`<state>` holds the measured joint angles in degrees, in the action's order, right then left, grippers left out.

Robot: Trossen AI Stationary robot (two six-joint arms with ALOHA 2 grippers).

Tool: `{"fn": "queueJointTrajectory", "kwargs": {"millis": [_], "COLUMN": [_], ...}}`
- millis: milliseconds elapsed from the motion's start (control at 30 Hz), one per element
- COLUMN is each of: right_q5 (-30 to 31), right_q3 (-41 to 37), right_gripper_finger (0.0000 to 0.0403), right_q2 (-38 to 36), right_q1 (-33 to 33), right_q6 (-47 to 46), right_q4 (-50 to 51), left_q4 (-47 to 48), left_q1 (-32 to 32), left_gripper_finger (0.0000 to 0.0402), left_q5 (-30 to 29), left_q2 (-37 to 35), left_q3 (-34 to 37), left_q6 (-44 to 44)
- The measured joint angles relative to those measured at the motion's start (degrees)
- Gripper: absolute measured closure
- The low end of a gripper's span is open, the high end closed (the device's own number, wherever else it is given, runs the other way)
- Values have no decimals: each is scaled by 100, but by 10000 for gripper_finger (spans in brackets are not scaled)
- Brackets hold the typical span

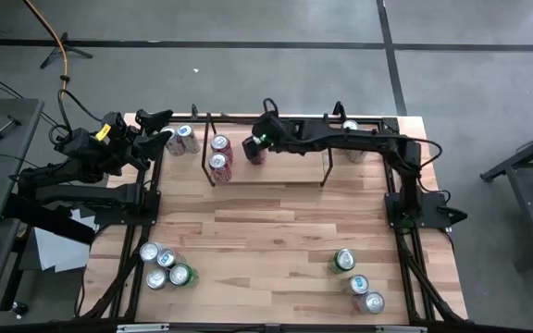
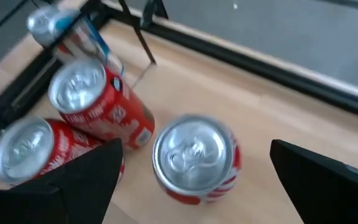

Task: Place canned beverage on shelf
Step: Put the red soda can on the shelf aligned with the other red soda cans

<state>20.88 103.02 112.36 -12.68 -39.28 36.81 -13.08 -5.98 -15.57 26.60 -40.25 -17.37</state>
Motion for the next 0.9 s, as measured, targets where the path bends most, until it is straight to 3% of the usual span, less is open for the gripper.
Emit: {"fn": "queueJointTrajectory", "kwargs": {"millis": [300, 567, 667, 800, 900], "right_q5": [-116, -426, -1209, -3070, -3512], "right_q3": [0, 2, 0, 2, 0], "right_gripper_finger": [10, 10, 10, 10, 10], "right_q2": [-389, -415, -413, -393, -367], "right_q1": [-161, -217, -340, -668, -908], "right_q6": [1190, 1414, 2190, 3320, 4069], "right_q4": [104, 10, -216, -463, -173], "left_q4": [0, 0, 0, 0, 0], "left_q1": [1, 1, 2, 1, 2], "left_gripper_finger": [71, 71, 71, 71, 71], "left_q5": [-2, -2, -2, -22, -22], "left_q2": [1, 1, 1, 1, 1], "left_q3": [0, 0, 0, 0, 0], "left_q6": [0, 0, 0, 0, -45]}}
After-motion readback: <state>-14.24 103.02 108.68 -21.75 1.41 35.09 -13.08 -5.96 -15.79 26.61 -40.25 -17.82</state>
